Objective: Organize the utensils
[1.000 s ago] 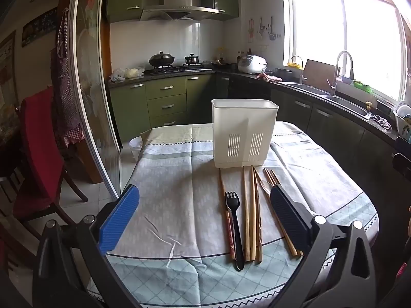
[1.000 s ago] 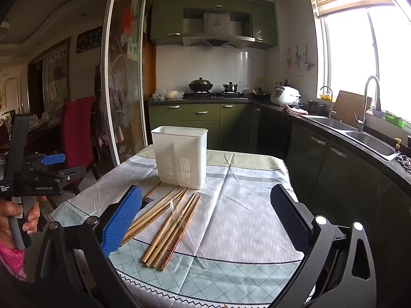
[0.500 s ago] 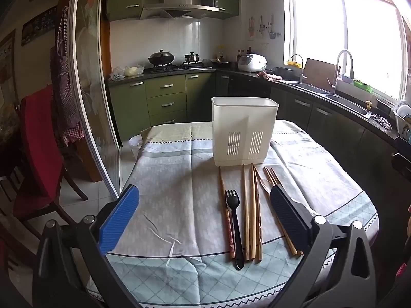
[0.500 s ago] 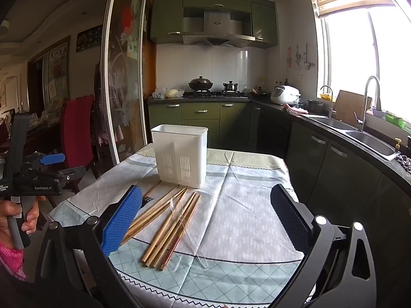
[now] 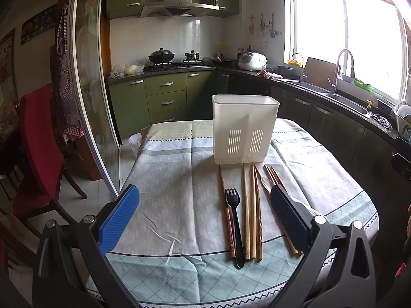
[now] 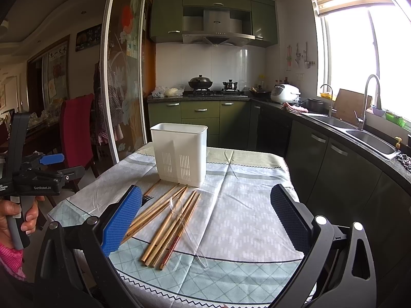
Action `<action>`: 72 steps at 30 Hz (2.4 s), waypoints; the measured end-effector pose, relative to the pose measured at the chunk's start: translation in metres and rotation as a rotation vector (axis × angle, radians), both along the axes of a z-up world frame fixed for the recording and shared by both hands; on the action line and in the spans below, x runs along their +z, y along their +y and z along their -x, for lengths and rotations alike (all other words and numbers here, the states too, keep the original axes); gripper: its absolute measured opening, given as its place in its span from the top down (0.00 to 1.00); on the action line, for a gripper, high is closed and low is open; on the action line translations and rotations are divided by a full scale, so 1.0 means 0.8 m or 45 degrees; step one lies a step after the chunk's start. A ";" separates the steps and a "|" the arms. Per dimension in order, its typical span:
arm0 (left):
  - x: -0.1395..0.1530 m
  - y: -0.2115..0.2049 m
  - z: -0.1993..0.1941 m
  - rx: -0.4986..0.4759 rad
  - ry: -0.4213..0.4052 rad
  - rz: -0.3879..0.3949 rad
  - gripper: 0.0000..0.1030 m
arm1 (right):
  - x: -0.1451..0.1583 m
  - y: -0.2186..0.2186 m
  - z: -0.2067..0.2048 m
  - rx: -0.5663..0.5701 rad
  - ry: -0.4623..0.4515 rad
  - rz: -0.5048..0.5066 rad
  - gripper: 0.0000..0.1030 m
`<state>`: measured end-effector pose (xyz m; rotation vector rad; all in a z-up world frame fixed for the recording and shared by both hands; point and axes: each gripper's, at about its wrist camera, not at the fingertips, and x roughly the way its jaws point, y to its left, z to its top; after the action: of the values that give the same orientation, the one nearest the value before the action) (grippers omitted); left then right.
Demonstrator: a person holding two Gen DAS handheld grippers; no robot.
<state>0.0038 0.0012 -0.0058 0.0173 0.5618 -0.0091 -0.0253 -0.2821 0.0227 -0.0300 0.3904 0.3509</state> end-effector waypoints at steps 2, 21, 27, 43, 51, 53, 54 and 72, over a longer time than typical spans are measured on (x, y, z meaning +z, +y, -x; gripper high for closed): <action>0.000 0.001 0.000 0.003 0.001 0.002 0.06 | 0.000 0.000 0.000 0.000 -0.001 0.003 0.04; -0.002 0.009 -0.001 0.015 0.016 0.015 0.06 | -0.012 0.008 -0.005 0.003 0.018 0.009 0.04; -0.002 0.009 -0.002 0.013 0.018 0.013 0.06 | -0.009 0.009 -0.007 0.006 0.025 0.010 0.04; -0.005 0.009 -0.001 0.013 0.022 0.011 0.06 | -0.010 0.009 -0.007 0.005 0.026 0.008 0.04; -0.010 0.008 -0.005 0.014 0.032 0.003 0.06 | -0.011 0.009 -0.007 0.004 0.033 0.008 0.04; -0.013 0.009 -0.007 0.014 0.042 0.001 0.06 | -0.013 0.009 -0.009 0.005 0.041 0.009 0.04; -0.014 0.007 -0.010 0.012 0.049 -0.002 0.06 | -0.014 0.009 -0.011 0.004 0.051 0.013 0.04; -0.037 -0.016 -0.057 -0.041 0.168 -0.055 0.06 | -0.037 0.004 -0.074 -0.031 0.172 0.049 0.04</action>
<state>0.0498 -0.0116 -0.0355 0.0684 0.6933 -0.0299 0.0338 -0.2787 -0.0072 -0.0394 0.5306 0.3220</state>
